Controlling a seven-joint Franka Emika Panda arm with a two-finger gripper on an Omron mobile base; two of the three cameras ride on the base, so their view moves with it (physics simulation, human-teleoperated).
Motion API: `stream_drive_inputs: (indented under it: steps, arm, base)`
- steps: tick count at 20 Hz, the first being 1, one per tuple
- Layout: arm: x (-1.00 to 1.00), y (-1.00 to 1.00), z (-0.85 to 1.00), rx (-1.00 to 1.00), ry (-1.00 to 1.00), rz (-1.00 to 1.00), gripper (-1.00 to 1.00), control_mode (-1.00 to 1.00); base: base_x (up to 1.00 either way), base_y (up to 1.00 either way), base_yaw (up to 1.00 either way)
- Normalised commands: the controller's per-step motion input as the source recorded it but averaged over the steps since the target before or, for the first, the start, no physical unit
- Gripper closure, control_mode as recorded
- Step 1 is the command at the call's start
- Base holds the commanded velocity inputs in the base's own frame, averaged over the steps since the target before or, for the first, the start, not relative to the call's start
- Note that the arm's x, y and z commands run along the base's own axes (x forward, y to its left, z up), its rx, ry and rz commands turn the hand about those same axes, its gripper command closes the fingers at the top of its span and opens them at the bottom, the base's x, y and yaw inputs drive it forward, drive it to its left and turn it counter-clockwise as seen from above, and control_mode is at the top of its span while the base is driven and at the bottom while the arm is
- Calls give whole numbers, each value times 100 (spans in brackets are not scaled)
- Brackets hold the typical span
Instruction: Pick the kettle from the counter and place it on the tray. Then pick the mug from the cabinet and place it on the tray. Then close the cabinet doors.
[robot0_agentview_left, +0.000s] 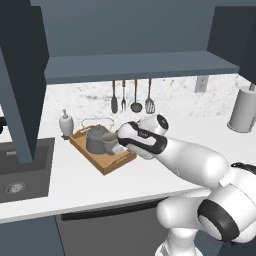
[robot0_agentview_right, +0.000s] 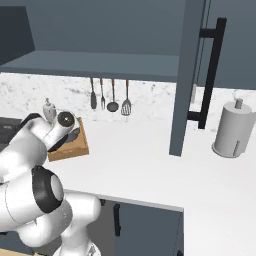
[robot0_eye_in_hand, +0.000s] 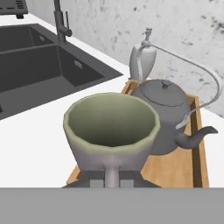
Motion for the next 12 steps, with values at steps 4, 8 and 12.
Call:
stream_drive_inputs:
  steps: [4,8,12]
  arm:
    - [28,10,-30,1,3,0,100,-100]
    - [24,6,-23,1,4,0,100,-100]
    - [27,10,-33,0,0,0,100,-100]
  base:
    - [0,0,0]
    - [0,0,0]
    - [0,0,0]
